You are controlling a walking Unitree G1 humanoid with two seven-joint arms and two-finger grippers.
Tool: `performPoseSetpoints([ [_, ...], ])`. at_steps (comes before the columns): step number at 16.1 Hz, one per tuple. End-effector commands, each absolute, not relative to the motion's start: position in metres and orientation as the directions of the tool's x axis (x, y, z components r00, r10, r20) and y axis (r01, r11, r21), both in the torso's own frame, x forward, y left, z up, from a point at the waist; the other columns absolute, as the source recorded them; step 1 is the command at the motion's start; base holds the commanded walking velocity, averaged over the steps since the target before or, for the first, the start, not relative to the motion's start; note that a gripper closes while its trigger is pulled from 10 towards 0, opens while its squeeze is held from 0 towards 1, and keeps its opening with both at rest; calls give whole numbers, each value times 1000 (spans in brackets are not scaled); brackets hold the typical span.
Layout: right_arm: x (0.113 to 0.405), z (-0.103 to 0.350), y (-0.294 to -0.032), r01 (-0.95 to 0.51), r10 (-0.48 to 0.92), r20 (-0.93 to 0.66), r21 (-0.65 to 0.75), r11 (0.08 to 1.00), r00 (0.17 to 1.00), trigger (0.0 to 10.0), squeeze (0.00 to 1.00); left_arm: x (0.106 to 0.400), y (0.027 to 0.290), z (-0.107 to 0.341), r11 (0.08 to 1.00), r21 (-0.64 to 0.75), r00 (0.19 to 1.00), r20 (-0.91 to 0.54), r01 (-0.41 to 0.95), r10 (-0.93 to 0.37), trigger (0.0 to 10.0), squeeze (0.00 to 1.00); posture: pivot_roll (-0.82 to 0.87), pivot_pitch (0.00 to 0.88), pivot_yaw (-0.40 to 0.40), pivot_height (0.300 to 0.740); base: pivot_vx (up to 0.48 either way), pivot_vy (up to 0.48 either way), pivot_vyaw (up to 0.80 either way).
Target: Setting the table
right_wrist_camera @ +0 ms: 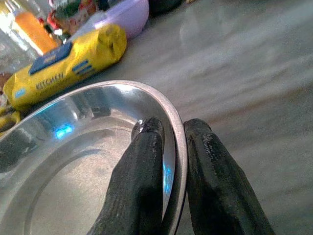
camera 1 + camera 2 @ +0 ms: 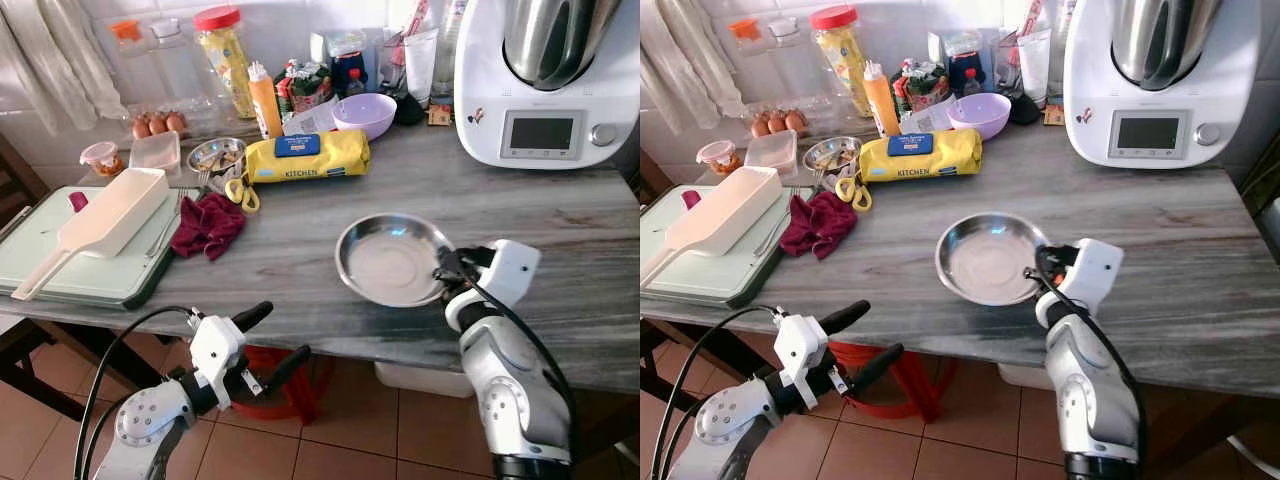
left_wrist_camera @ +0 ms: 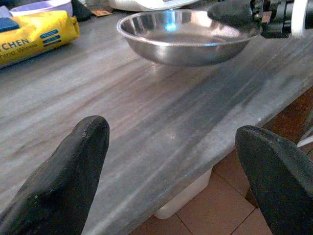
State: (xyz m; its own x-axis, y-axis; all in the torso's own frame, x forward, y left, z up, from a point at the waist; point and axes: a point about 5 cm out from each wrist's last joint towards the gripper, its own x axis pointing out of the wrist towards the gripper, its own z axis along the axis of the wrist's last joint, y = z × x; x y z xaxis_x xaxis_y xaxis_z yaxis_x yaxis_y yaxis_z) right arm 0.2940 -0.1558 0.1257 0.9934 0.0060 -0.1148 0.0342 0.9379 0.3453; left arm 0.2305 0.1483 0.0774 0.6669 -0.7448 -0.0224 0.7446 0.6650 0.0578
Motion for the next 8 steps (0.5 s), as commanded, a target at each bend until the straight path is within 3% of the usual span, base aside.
performPoseSetpoints([
  [1, 297, 124, -144, 3, 54, -136, 387, 922, 989, 10000, 0, 230, 153, 76, 668, 74, 672, -34, 740, -740, 10000, 0, -116, 48, 134, 740, 0, 0, 0],
  [8, 301, 113, -147, 22, 49, -215, 315, 949, 975, 10000, 0, 229, 147, 72, 662, 76, 665, -23, 745, -746, 10000, 0, -124, 54, 134, 740, 0, 0, 0],
])
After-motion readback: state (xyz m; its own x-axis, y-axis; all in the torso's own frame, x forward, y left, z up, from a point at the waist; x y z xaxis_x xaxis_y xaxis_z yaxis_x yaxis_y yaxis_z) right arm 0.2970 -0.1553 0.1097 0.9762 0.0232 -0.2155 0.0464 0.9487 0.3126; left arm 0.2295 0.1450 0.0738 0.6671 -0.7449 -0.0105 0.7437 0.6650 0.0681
